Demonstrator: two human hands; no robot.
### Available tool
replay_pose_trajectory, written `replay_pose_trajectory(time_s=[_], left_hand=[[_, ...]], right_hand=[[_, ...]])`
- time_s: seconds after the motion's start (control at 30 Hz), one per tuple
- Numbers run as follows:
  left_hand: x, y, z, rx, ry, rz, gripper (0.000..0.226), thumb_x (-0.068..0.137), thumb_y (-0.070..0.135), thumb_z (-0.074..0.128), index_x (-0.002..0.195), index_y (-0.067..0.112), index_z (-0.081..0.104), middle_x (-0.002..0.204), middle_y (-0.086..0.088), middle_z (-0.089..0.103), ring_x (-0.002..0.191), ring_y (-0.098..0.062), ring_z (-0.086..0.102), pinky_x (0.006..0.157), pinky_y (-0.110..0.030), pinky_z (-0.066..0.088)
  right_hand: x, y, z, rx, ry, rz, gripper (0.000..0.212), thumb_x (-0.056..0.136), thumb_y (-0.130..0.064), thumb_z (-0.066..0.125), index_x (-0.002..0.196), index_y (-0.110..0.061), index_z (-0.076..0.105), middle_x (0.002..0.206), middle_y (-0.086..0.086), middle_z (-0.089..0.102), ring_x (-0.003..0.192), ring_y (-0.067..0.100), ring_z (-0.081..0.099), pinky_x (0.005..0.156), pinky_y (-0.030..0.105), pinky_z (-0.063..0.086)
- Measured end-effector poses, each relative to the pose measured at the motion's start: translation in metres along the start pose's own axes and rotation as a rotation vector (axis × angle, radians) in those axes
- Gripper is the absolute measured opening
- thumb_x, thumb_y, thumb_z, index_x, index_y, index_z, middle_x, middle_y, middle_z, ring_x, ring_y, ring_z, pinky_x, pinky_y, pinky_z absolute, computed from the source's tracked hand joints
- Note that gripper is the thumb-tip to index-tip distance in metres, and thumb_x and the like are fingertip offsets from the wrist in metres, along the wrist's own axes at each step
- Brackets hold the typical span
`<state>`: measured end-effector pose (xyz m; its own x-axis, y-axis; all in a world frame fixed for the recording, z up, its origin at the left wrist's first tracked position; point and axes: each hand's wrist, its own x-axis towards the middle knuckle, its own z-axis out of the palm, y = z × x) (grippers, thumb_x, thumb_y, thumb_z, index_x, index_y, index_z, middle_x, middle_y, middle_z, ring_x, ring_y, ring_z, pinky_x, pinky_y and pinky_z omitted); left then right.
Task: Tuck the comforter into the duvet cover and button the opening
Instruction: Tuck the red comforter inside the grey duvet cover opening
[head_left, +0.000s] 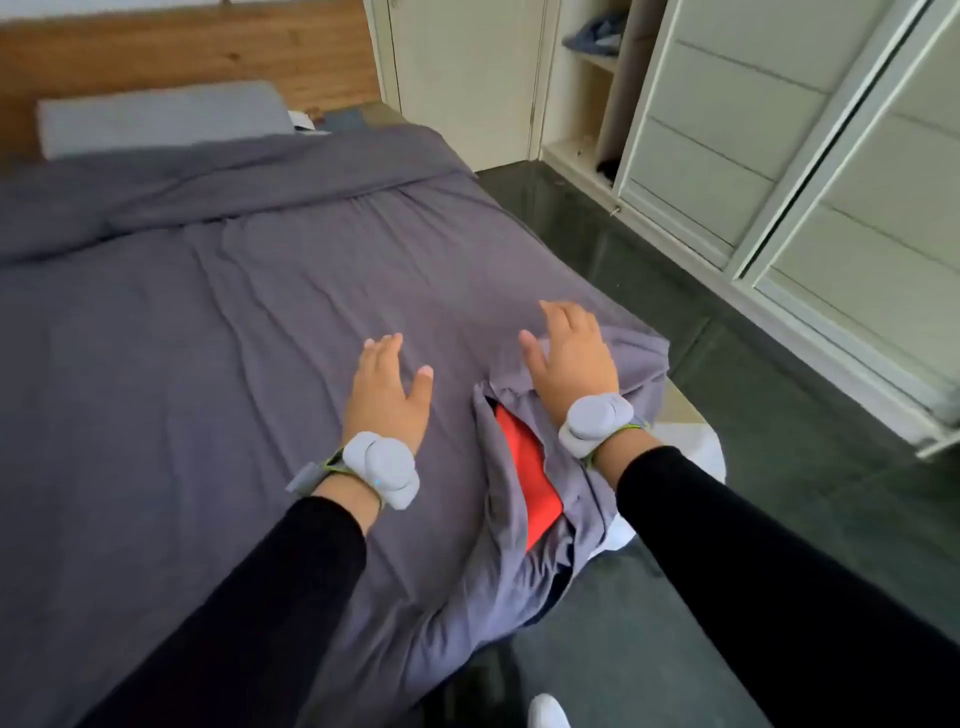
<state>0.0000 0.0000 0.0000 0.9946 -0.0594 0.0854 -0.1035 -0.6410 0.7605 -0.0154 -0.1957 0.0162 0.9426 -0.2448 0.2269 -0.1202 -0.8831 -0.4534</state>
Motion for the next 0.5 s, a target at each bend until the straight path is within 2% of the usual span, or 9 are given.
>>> replay_pose_trajectory(time_s=[0.2, 0.27, 0.37, 0.5], left_hand=[[-0.018, -0.1, 0.139, -0.054, -0.112, -0.097, 0.055, 0.094, 0.03, 0.048, 0.145, 0.017, 0.032, 0.155, -0.007, 0.028, 0.147, -0.015, 0.015, 0.114, -0.026, 0.015], [-0.013, -0.127, 0.187, -0.089, -0.122, -0.111, 0.054, 0.093, 0.03, 0.049, 0.143, 0.018, 0.035, 0.153, -0.008, 0.034, 0.145, -0.018, 0.024, 0.113, -0.028, 0.02], [-0.016, -0.151, 0.248, -0.15, -0.128, -0.103, 0.051, 0.092, 0.027, 0.052, 0.14, 0.015, 0.041, 0.144, -0.008, 0.046, 0.134, -0.021, 0.041, 0.107, -0.025, 0.029], [-0.022, -0.165, 0.299, -0.185, -0.106, -0.084, 0.06, 0.086, 0.036, 0.06, 0.138, 0.012, 0.043, 0.14, -0.008, 0.05, 0.131, -0.022, 0.044, 0.107, -0.027, 0.033]], right_hand=[[-0.024, 0.104, 0.139, -0.07, -0.071, 0.1, 0.048, 0.094, -0.032, 0.049, 0.133, -0.005, 0.046, 0.136, 0.013, 0.048, 0.126, 0.032, 0.04, 0.103, 0.039, 0.036], [-0.025, 0.135, 0.185, -0.097, -0.075, 0.098, 0.051, 0.093, -0.034, 0.049, 0.136, -0.006, 0.043, 0.138, 0.012, 0.047, 0.127, 0.031, 0.039, 0.104, 0.038, 0.036], [-0.03, 0.174, 0.239, -0.171, -0.119, 0.089, 0.057, 0.093, -0.038, 0.047, 0.14, -0.007, 0.037, 0.142, 0.01, 0.043, 0.131, 0.027, 0.035, 0.106, 0.035, 0.033], [-0.034, 0.206, 0.281, -0.175, -0.088, 0.07, 0.055, 0.091, -0.04, 0.049, 0.136, -0.008, 0.043, 0.139, 0.009, 0.045, 0.129, 0.027, 0.037, 0.104, 0.037, 0.036]])
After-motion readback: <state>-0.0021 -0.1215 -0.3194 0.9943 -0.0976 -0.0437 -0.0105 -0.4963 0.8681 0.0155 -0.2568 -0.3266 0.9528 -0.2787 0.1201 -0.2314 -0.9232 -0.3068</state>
